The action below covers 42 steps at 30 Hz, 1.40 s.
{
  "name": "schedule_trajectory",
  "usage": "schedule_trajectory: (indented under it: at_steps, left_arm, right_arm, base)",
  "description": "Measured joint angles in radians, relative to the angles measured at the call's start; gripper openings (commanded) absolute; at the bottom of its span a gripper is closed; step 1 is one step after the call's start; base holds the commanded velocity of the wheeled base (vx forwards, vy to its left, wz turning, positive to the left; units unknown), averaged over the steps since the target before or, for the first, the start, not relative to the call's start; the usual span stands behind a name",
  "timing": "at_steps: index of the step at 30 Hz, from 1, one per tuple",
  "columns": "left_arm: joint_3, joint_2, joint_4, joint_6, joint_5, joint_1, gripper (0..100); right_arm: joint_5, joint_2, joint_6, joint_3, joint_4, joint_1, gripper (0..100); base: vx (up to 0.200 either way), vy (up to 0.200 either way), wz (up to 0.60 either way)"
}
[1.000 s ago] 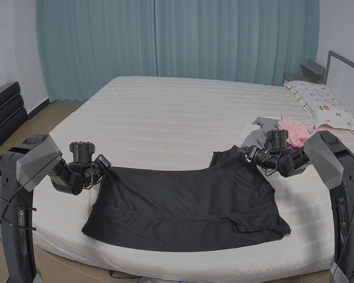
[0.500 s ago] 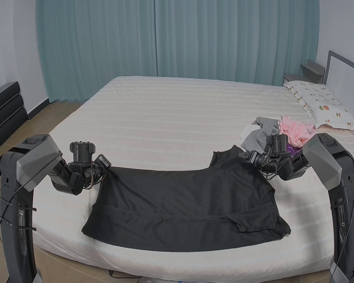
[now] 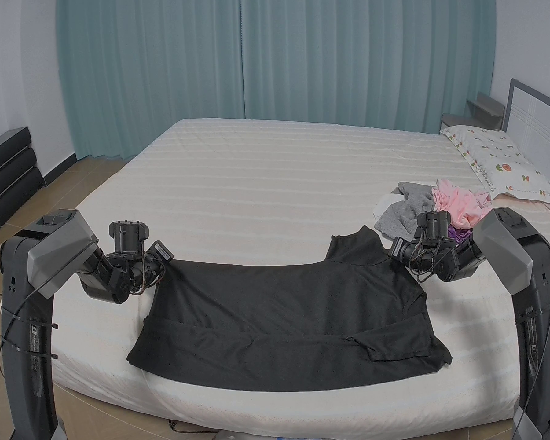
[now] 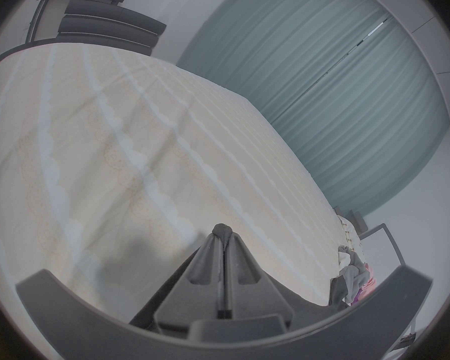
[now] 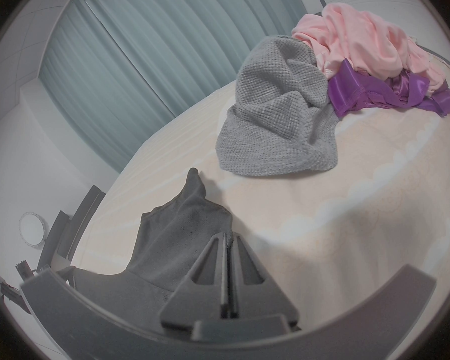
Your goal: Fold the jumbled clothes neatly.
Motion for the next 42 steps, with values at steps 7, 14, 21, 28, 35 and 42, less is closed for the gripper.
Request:
schedule_trajectory:
  at_steps: [7,14,21,28,35,42]
  left_arm:
    - [-0.006,0.005,-0.001,0.000,-0.002,0.002,100]
    - [-0.013,0.007,0.000,-0.001,-0.044,0.011,100]
    - [-0.030,0.014,0.007,0.003,-0.202,0.039,100]
    - [-0.038,0.029,0.007,0.036,-0.213,0.050,100]
    - [-0.050,0.050,0.003,0.067,-0.199,0.055,0]
    - [-0.047,0.051,0.001,0.065,-0.162,0.058,0]
  right_arm:
    - [0.002,-0.004,0.003,0.012,0.000,-0.003,0]
    - [0.003,-0.010,0.007,0.014,0.000,-0.001,0]
    - [0.004,-0.013,0.009,0.014,0.000,0.000,0]
    - [0.004,-0.014,0.009,0.015,0.000,0.010,0]
    - [0.003,-0.018,0.011,0.015,0.000,0.010,0]
    - [0.003,-0.027,0.017,0.019,0.000,0.001,0]
  base:
    - [0.000,0.000,0.00]
    - [0.000,0.000,0.00]
    - [0.000,0.000,0.00]
    - [0.000,0.000,0.00]
    - [0.000,0.000,0.00]
    - [0.000,0.000,0.00]
